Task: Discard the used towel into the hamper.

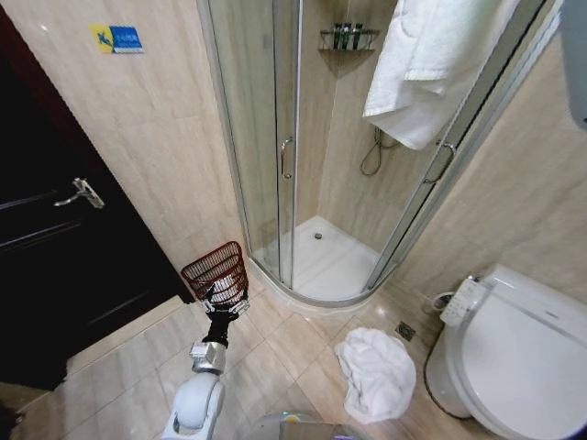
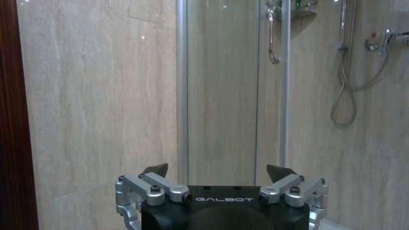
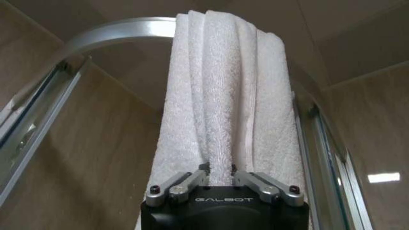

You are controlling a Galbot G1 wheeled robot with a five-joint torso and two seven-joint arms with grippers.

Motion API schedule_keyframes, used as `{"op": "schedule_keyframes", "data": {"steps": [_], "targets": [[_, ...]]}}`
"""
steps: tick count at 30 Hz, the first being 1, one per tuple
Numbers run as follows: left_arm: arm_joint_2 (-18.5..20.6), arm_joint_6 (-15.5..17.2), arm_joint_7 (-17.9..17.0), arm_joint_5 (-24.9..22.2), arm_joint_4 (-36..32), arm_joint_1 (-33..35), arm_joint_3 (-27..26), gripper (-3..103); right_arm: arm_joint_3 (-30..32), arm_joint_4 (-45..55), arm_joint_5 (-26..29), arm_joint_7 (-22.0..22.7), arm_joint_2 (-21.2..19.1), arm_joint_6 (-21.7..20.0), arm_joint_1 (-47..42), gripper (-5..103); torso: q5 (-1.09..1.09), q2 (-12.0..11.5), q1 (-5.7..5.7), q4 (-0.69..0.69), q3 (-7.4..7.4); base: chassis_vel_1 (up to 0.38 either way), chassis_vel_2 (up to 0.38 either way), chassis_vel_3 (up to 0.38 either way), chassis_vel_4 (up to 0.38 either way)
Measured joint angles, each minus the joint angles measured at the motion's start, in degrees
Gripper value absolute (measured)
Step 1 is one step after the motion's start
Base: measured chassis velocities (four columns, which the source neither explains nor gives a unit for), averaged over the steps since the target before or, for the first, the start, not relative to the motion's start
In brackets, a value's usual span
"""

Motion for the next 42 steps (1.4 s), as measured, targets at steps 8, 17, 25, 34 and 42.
{"op": "schedule_keyframes", "data": {"steps": [8,17,25,34,42], "targets": [[-0.72,-0.02,0.05,0.92,-0.21,0.09,0.28,100,-0.12,3.29,1.27,0.00,-2.60,0.08,-1.68,4,-0.01,0.00,0.00,0.01,0.00,0.000,0.000,0.000,0.000],[-1.36,-0.05,0.08,1.68,0.09,0.05,0.82,100,2.61,13.00,4.11,1.73,-9.24,-0.50,-9.91,4,-0.02,0.00,0.00,0.01,-0.01,0.000,0.000,0.000,0.000],[-1.99,-0.28,0.10,2.68,0.68,-0.07,1.21,100,9.41,22.72,6.07,1.92,-15.87,-0.93,-24.13,4,0.03,0.00,0.00,0.01,0.00,0.000,0.000,0.000,0.000],[-2.39,-0.40,0.14,3.83,1.30,-1.14,2.37,100,25.75,35.17,6.98,1.27,-23.91,1.28,-51.82,4,0.05,0.00,0.00,-0.02,0.00,0.000,0.000,0.000,0.000],[-3.51,-0.68,0.15,5.18,0.95,-0.67,2.39,100,37.31,39.38,5.86,0.39,-24.24,2.60,-68.10,4,-0.03,-0.01,0.00,0.00,0.00,0.000,0.000,0.000,0.000]]}}
